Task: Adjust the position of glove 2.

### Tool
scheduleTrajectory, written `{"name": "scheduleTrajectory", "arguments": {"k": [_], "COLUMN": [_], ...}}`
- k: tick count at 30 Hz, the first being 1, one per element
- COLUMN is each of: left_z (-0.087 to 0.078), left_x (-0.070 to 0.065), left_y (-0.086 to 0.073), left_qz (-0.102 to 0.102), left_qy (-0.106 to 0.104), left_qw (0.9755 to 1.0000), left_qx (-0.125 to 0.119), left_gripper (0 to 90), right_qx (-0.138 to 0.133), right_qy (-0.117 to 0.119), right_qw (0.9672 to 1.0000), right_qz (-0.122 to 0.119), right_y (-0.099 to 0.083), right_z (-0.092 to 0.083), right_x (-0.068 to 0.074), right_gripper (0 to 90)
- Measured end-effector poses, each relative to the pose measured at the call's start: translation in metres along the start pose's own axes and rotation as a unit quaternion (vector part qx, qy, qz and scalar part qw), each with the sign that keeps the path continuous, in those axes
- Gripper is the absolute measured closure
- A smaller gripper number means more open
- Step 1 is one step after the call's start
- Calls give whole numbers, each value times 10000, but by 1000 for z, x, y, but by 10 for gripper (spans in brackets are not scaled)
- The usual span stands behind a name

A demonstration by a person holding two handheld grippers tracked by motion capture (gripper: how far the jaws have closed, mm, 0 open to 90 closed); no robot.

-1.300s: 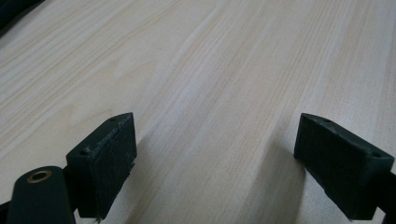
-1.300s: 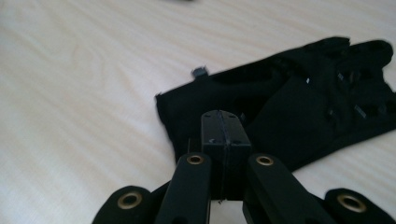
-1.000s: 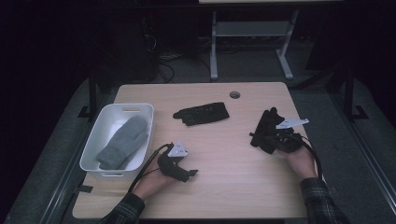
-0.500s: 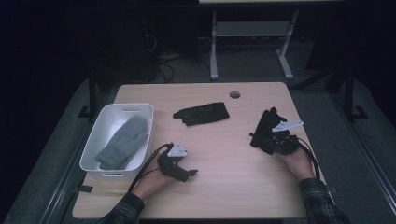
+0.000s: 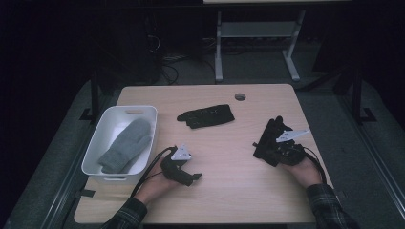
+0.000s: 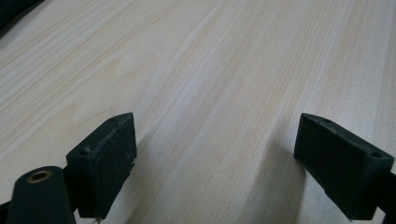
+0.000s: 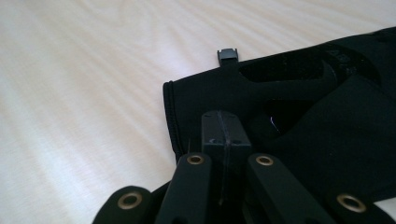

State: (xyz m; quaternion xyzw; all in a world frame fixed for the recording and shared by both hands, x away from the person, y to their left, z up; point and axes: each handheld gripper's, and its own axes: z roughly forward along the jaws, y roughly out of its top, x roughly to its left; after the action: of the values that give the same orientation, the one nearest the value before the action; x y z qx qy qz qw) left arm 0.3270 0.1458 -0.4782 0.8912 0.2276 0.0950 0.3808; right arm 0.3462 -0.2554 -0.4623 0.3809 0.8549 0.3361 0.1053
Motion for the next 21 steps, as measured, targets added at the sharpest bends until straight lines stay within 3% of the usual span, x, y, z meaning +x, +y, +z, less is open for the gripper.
{"name": "scheduleTrajectory", "arguments": {"k": [6,21], "left_z": [0,0], "left_x": [0,0], "left_y": [0,-1], "left_qz": [-5,-7], "left_qy": [12,17], "left_qw": [10000,10000], "left_qx": [-5,-6], "left_gripper": [120,120], "right_qx": [98,282], "right_qy": [85,619], "right_qw": [9999,9967], "right_qz": [-103,-445], "right_y": [-1,-8], "right_z": [-1,-4], "right_x": [18,59], "right_gripper": [900,900]}}
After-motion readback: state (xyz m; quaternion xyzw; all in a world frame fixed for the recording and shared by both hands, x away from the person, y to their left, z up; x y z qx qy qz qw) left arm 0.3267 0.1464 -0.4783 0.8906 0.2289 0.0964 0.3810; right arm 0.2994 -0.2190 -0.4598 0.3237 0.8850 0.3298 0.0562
